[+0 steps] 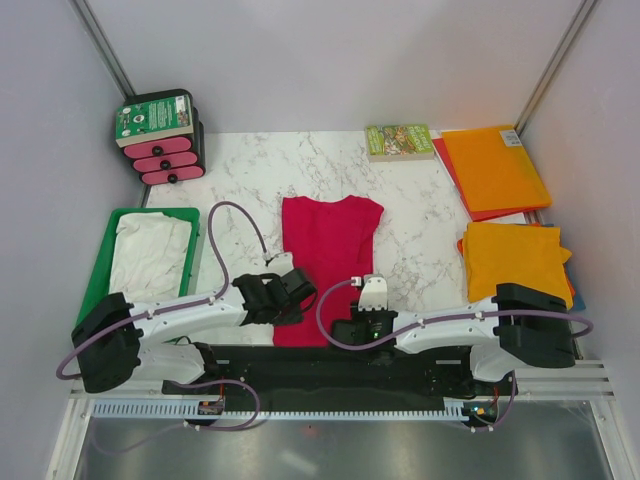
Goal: Fold and stack the t-shirts
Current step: Grab one side of the 2/3 rectangular tshirt with both arms
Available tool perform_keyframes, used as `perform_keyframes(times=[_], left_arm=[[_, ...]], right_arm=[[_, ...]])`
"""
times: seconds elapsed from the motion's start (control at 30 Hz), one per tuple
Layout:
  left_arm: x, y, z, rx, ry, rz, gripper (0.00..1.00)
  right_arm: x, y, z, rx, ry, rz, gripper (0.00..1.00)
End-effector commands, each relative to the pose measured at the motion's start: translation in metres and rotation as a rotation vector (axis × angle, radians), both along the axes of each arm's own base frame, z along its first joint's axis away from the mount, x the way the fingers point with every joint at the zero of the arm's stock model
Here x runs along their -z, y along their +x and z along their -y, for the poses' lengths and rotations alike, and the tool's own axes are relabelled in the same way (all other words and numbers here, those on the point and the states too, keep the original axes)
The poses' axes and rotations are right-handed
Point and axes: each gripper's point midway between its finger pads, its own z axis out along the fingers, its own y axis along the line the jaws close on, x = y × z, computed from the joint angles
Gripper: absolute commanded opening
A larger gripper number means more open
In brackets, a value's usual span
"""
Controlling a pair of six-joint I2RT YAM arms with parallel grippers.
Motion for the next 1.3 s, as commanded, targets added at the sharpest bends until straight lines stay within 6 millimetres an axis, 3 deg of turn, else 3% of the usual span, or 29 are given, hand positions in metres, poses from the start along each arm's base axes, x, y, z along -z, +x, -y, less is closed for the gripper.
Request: perform_keyframes(times=[0.0,0.1,0.2,0.23,0.3,0.93,1.17,1.27], left_arm=[[0.003,-0.001,0.008,0.031,-0.027,-0.002,0.32],[0.005,-0.002,0.007,0.030,-0.022,-0.005,0.32],[0.007,-0.003,0.006,0.029,-0.018,-0.011,0.31],[0.008,-0.003,0.005,0.026,-0.015,-0.014,0.31],[0.012,-0.004,0.004,0.023,-0.005,-0.025,0.31],[0.048,-0.025,-0.017,-0.026,0.112,-0.160,0.28],[0.049,-0.023,-0.019,-0.033,0.114,-0.161,0.29],[0.041,-0.018,-0.015,-0.017,0.099,-0.130,0.31]], right_arm=[[0.002,0.000,-0.018,-0.017,0.033,-0.030,0.44],[0.004,-0.001,-0.014,-0.003,0.039,-0.044,0.37],[0.004,-0.002,-0.008,0.017,0.040,-0.049,0.18],[0.004,-0.002,-0.006,0.022,0.038,-0.050,0.06],[0.005,-0.002,-0.002,0.035,0.026,-0.053,0.00],[0.007,-0.008,0.029,0.139,0.023,-0.066,0.00],[0.001,-0.004,0.030,0.142,0.018,-0.036,0.01],[-0.024,0.004,0.016,0.101,0.078,0.062,0.31]])
